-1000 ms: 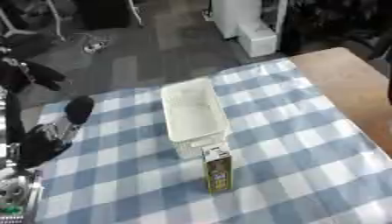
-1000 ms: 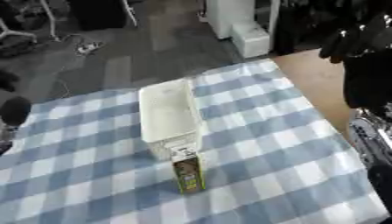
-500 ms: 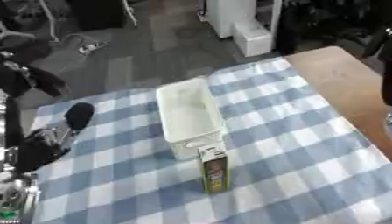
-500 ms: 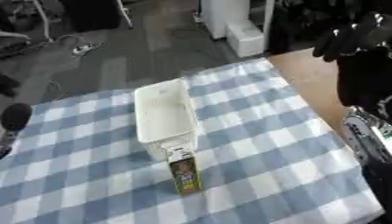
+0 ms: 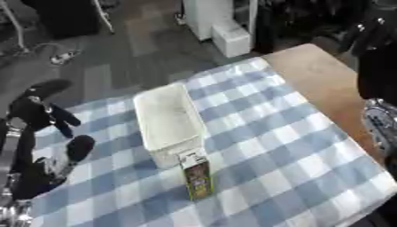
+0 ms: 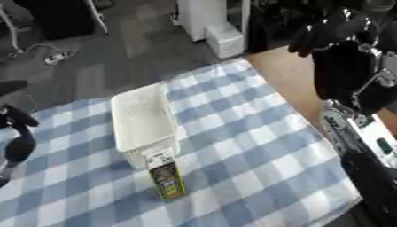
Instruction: Pick up objects on the table and place them in the box.
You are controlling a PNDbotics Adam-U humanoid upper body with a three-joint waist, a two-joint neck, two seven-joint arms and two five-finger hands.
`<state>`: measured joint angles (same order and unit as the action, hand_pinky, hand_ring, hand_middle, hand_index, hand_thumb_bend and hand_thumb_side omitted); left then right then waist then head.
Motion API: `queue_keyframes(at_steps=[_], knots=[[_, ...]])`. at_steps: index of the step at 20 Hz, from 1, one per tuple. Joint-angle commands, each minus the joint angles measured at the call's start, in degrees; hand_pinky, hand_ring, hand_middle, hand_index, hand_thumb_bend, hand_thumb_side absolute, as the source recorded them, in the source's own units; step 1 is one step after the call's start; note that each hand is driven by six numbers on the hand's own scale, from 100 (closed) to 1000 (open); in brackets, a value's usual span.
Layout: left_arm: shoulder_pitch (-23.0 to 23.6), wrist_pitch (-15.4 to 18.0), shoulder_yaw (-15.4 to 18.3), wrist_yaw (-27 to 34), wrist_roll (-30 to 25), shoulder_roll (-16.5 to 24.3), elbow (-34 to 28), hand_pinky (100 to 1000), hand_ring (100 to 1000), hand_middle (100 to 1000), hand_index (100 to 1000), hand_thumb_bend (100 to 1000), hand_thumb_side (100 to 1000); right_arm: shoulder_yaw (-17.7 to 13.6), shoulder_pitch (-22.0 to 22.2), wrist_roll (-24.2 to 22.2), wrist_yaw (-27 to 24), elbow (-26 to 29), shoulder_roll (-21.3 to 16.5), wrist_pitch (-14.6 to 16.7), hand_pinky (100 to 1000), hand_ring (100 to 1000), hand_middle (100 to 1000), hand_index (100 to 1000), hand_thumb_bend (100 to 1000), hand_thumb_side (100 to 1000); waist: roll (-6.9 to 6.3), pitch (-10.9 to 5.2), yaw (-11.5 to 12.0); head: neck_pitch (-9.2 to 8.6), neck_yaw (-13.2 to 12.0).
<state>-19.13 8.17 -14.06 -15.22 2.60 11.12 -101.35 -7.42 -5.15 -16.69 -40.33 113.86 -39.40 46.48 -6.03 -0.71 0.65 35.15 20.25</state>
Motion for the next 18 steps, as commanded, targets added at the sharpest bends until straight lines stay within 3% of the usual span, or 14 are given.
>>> queue_keyframes(at_steps=[1, 8, 18], knots=[[-0.38, -0.45, -0.69, 4.36, -2.84, 1.10, 0.30, 286, 451, 795, 877, 644, 768, -0.46, -0.98, -0.75, -0.44, 0.74, -2.13, 0.54, 462, 432, 455, 598, 100, 1000, 0.29, -0.40, -0.16, -0.63, 0.42], [-0.27, -2.46, -0.92, 11.95, -8.12, 1.43, 1.26, 281, 458, 808, 892, 655, 756, -0.42, -1.12, -1.18, -0.96, 0.74, -2.28, 0.53, 462, 432, 455, 598, 100, 1000, 0.20, -0.44, -0.31, -0.79, 0.01], [-0.46, -3.61, -4.08, 7.82, -17.42, 2.02, 3.15, 305, 481, 841, 923, 663, 775, -0.28, -1.06, -1.84, -0.97, 0.74, -2.26, 0.71, 462, 432, 455, 598, 100, 1000, 0.22, -0.37, -0.53, -0.56, -0.75]])
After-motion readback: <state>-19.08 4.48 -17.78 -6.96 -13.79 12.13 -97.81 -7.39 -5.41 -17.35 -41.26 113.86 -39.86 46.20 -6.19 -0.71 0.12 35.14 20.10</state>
